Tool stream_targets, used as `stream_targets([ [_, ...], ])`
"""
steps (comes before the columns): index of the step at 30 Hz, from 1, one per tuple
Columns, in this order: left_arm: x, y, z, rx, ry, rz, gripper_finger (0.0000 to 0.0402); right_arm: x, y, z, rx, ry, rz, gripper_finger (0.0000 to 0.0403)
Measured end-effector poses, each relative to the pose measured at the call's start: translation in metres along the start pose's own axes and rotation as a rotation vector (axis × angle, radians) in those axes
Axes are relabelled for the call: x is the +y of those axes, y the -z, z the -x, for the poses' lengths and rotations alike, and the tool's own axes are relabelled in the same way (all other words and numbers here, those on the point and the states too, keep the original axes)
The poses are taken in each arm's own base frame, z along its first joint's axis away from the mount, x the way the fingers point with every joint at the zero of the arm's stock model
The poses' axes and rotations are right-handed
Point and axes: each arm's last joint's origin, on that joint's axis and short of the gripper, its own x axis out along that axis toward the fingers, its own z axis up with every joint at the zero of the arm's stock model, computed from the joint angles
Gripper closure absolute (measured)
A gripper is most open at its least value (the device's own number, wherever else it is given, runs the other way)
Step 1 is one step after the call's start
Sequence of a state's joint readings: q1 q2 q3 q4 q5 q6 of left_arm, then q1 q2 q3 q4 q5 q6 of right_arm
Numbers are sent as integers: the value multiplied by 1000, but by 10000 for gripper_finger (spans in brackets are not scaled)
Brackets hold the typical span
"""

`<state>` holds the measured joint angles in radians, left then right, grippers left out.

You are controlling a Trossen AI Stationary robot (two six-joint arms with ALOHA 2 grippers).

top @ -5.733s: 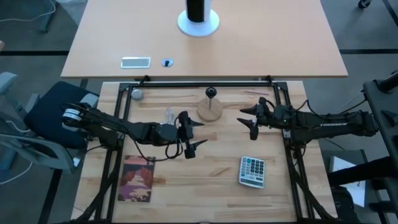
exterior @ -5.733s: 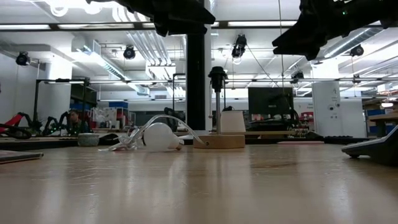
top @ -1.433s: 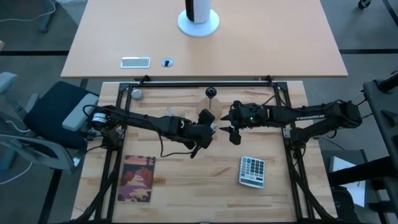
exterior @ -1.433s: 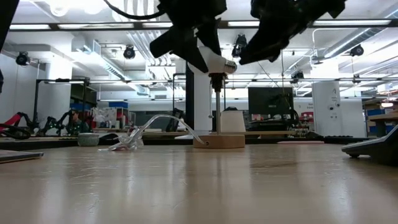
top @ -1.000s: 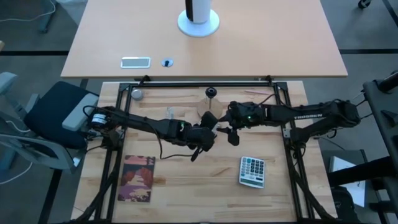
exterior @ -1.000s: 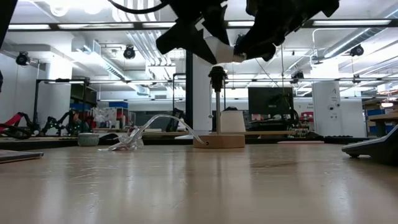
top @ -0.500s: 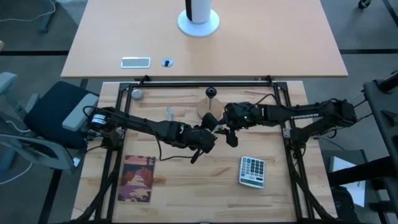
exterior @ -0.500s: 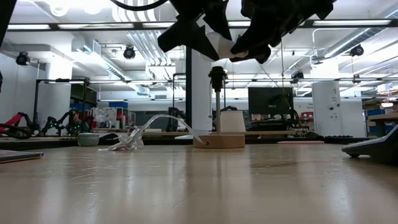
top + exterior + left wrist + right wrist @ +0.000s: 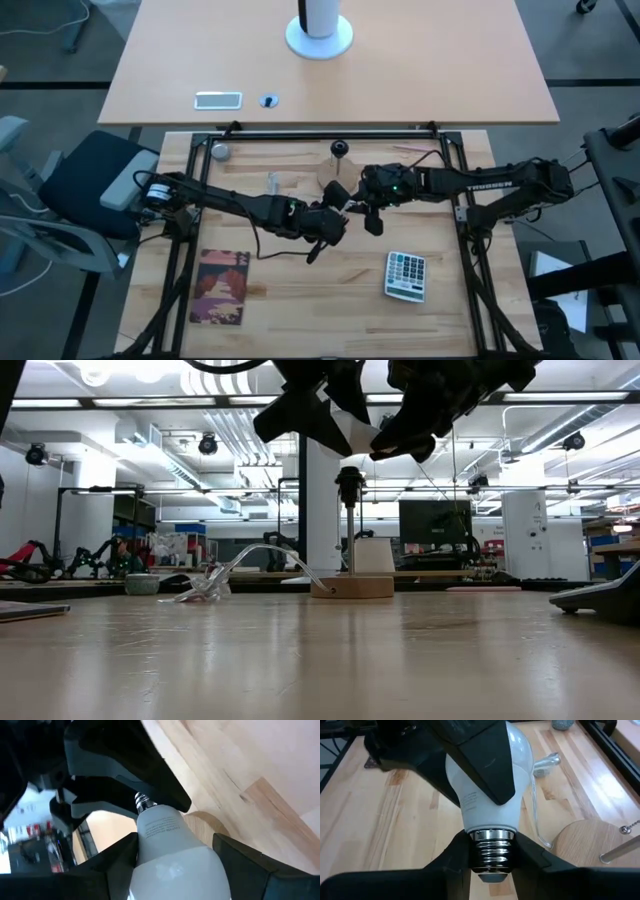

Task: Screw lightbulb
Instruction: Insert the lightbulb into the lamp

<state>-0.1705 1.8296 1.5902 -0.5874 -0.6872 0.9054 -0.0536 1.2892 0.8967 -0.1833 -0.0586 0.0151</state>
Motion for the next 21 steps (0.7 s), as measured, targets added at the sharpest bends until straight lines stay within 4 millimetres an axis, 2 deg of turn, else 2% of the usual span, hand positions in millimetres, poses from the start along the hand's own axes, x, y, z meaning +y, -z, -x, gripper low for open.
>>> stream_targets([
  [5,7,-1,8,-21,-3,117,154,0,1,-1,-25,5,14,318],
  [13,26,-1,24,-81,19,222,155,0,14,-7,-32,1,4,318],
  [17,33,4,33,-83,28,269,155,-1,21,-11,-105,2,5,318],
  [21,47,18,53,-167,65,398,154,-2,31,-15,-191,44,15,318],
])
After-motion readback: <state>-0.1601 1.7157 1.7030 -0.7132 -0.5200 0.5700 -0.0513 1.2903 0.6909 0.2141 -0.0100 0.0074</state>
